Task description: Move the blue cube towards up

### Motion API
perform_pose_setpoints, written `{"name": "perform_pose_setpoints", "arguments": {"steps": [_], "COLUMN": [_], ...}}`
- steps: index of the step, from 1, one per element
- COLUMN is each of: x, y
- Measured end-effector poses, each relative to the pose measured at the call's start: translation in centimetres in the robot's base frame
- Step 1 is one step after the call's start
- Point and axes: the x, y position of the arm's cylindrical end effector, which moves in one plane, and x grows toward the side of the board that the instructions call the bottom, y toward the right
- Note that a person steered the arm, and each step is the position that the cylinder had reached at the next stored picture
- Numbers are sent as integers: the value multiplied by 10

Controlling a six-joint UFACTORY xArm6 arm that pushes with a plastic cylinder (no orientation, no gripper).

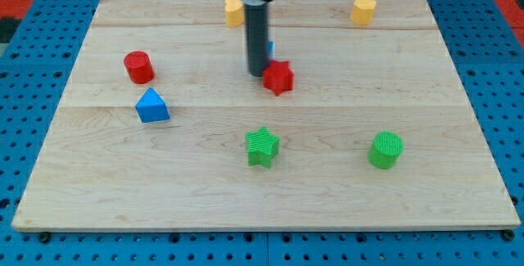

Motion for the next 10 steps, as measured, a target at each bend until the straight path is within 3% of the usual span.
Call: {"name": "perform_pose_setpoints", "arguments": {"steps": [2, 4, 8, 10], "x": [-25, -27, -52, -52], "y": [-20, -84, 21, 21]}}
